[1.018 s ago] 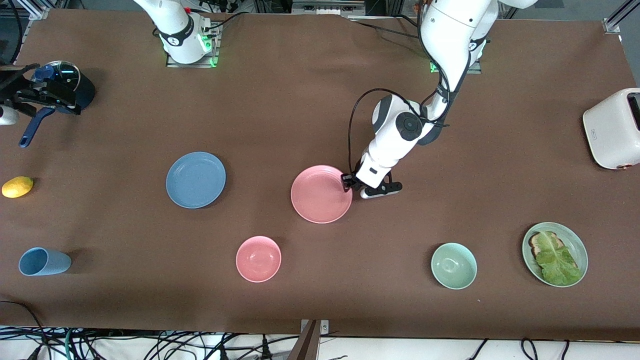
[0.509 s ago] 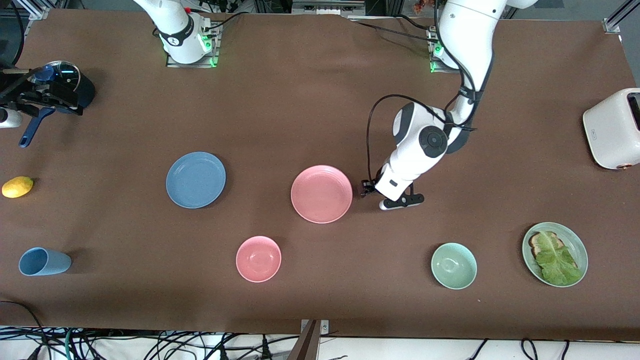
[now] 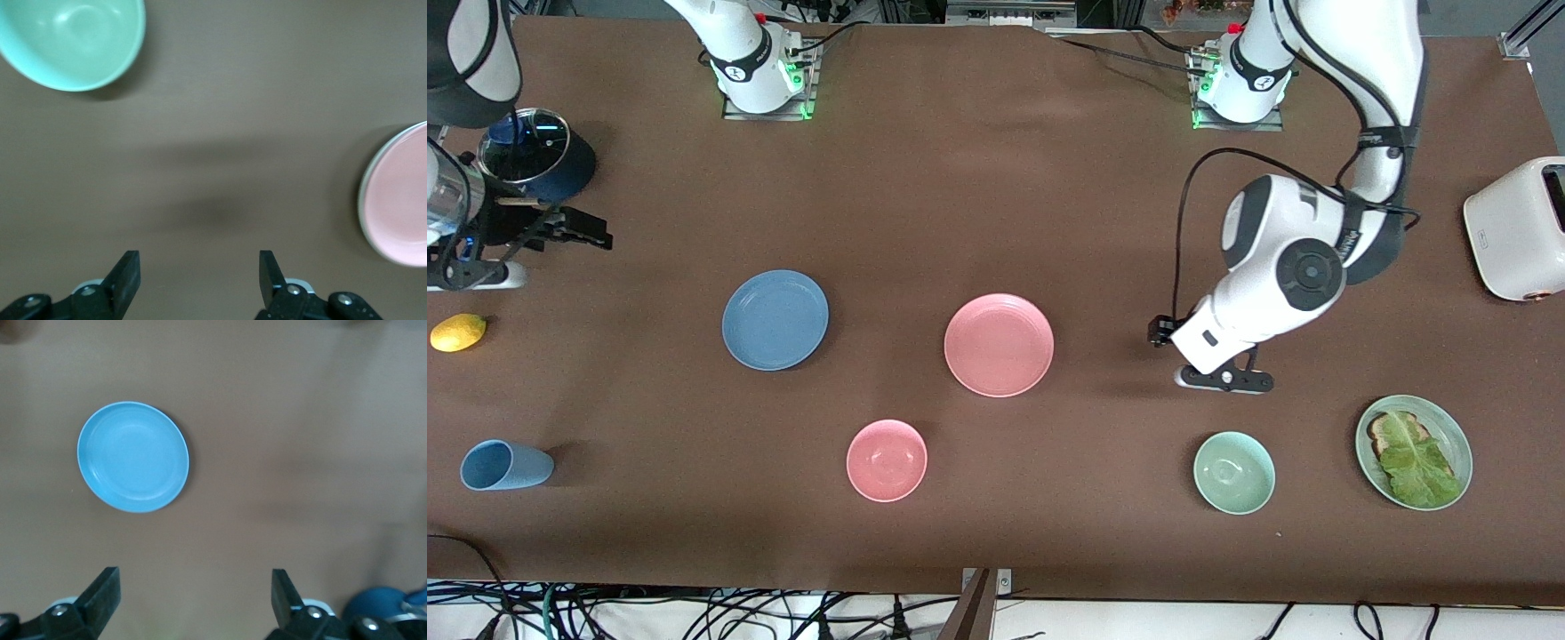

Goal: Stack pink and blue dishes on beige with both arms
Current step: 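Retract the left gripper while the right gripper reaches the blue plate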

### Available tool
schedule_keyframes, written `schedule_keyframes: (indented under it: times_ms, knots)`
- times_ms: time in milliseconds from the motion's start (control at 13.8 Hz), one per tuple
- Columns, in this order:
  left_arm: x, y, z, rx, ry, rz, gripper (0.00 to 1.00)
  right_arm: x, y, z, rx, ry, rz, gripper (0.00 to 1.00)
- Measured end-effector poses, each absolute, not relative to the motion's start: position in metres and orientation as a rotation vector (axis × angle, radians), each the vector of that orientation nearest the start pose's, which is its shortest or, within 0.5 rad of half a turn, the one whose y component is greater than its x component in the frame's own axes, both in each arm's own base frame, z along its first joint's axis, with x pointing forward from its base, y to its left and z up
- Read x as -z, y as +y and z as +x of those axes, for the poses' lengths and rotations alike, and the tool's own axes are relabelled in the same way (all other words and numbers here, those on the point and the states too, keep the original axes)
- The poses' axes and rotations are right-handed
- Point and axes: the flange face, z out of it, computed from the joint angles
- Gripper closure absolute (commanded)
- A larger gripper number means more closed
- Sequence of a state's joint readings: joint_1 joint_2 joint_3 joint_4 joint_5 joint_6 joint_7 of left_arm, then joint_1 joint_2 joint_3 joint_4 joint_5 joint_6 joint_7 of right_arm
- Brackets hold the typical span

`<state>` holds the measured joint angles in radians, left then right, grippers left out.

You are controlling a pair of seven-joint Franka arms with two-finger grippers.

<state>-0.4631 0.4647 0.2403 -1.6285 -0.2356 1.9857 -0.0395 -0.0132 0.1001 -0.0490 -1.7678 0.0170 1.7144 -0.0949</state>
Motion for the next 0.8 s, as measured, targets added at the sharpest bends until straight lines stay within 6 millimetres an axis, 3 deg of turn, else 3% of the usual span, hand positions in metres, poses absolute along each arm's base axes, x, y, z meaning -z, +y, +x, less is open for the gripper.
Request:
schedule_keyframes:
  times_ms: [218, 436, 800]
  knots:
    - [-0.378, -0.108, 0.646, -0.2, 0.265, -3.165, 0.17, -0.426, -0.031, 0.574, -0.265, -0.022, -3.076, 0.0]
    - [-0.42, -0.067, 0.637, -0.222, 0.239, -3.128, 0.01, -0.367, -0.029, 0.579, -0.272, 0.067, -2.991, 0.0]
    - [-0.469, 0.044, 0.621, -0.245, 0.205, -3.165, 0.0, -0.281, -0.037, 0.591, -0.227, 0.177, -2.965, 0.02]
